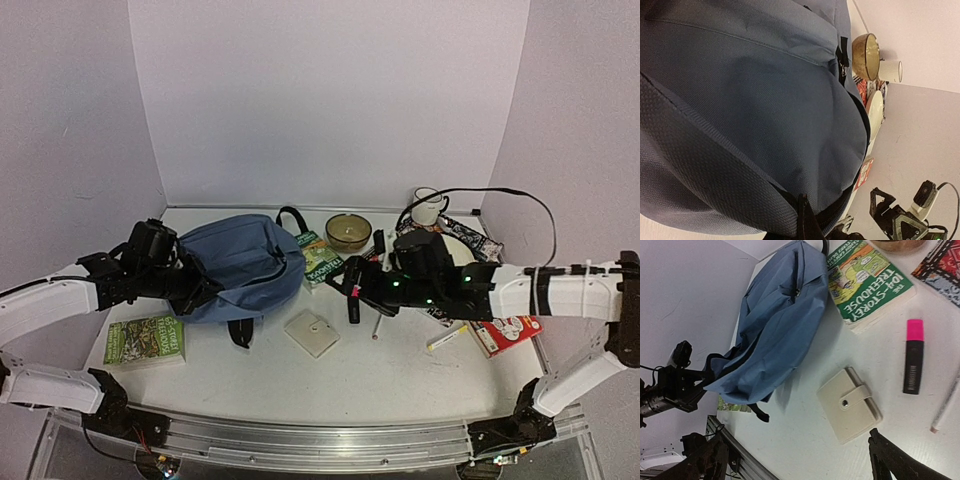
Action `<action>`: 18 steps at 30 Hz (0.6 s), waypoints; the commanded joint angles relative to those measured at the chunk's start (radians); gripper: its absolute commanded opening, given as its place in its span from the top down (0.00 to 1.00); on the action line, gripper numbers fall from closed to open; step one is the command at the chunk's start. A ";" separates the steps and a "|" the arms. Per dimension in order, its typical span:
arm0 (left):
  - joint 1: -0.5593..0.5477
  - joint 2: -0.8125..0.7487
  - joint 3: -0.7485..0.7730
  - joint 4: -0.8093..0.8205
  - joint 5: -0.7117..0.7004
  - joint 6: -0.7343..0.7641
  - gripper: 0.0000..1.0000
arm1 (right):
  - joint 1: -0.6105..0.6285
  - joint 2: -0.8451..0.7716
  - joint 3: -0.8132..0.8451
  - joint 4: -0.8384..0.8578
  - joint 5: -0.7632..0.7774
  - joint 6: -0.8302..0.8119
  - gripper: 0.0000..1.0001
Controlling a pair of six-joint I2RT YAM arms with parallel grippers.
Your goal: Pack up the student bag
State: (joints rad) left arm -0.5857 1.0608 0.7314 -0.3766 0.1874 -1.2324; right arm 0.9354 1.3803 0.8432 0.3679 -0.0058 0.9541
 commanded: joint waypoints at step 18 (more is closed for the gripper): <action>-0.324 0.152 0.027 0.219 -0.047 -0.018 0.96 | 0.072 0.486 0.334 0.170 -0.020 0.150 0.15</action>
State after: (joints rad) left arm -0.8795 1.2011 0.7242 -0.2355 0.1204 -1.2821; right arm 1.0004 1.8324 1.1195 0.5265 0.0007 1.1001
